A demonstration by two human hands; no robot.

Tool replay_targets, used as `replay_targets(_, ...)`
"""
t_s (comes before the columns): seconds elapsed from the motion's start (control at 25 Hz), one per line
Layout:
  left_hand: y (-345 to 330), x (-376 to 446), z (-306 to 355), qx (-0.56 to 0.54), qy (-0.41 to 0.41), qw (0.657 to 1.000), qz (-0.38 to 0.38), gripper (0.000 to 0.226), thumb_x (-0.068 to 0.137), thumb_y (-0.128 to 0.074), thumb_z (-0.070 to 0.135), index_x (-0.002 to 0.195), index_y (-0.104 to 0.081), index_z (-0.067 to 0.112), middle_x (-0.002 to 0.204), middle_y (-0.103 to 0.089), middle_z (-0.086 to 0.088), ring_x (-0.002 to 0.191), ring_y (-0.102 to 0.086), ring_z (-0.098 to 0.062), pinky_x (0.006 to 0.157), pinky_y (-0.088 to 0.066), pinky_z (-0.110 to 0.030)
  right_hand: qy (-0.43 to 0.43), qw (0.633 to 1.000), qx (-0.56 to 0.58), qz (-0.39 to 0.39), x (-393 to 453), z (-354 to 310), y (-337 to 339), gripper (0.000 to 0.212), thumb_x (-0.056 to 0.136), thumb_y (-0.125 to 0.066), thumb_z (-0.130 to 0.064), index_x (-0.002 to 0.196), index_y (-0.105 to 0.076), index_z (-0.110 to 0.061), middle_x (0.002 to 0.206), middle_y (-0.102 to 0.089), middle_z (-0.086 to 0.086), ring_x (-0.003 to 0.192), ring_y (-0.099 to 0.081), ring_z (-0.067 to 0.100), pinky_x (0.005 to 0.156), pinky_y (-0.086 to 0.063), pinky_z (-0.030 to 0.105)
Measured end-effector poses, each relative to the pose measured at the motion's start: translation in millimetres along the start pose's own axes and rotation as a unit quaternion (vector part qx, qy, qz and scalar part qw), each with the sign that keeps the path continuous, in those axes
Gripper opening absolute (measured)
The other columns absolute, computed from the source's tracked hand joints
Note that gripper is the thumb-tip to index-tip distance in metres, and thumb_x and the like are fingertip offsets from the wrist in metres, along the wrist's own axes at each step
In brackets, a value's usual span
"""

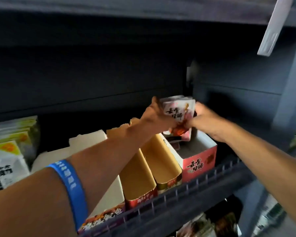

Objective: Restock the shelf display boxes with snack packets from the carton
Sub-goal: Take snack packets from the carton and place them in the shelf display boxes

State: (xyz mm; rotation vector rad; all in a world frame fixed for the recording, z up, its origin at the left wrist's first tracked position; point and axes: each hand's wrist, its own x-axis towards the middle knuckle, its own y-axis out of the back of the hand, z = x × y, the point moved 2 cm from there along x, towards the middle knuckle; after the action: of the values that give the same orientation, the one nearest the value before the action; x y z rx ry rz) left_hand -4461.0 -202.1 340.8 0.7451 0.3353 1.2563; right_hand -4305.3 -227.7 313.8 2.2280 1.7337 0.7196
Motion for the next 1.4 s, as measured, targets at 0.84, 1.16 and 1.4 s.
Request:
replay_targets(0.84,-6.3,-20.5,-49.5,0.207,-0.119,0.968,0.075,0.078,0.081,-0.055,0.064,0.147,-0.031,0.027,0.144,-0.043,-0.003,0.136,-0.037,-0.029,0.114,-0.031,-0.045,0.030,0.963,-0.255,0.085,-64.8,26.0,13.6,0.087,0.085,-0.069,-0.050,0.156,-0.022,-0.029,0.161,-0.026,-0.003,0.148,-0.023,0.018,0.117,-0.026,0.036)
replay_targets(1.16,49.2,-224.1,-90.3,0.239,-0.123,0.957,0.108,0.090,0.089,-0.041,0.073,0.157,0.004,0.034,0.166,-0.007,-0.001,0.152,-0.008,-0.022,0.123,-0.012,-0.039,0.152,0.951,-0.271,0.009,-215.6,-13.0,-73.6,0.106,0.077,-0.049,-0.082,0.158,-0.006,-0.030,0.166,-0.012,-0.003,0.152,-0.010,0.013,0.123,-0.021,0.042)
replay_targets(1.4,77.7,-441.7,-224.1,0.171,0.025,0.975,0.140,0.087,0.086,-0.045,0.063,0.156,-0.025,0.017,0.159,-0.032,-0.009,0.149,-0.026,-0.024,0.120,-0.024,-0.036,0.160,0.906,-0.277,-0.277,-311.6,-48.4,-212.3,0.076,0.089,-0.057,-0.061,0.153,-0.028,-0.033,0.162,-0.020,-0.012,0.148,-0.024,0.011,0.114,-0.027,0.029)
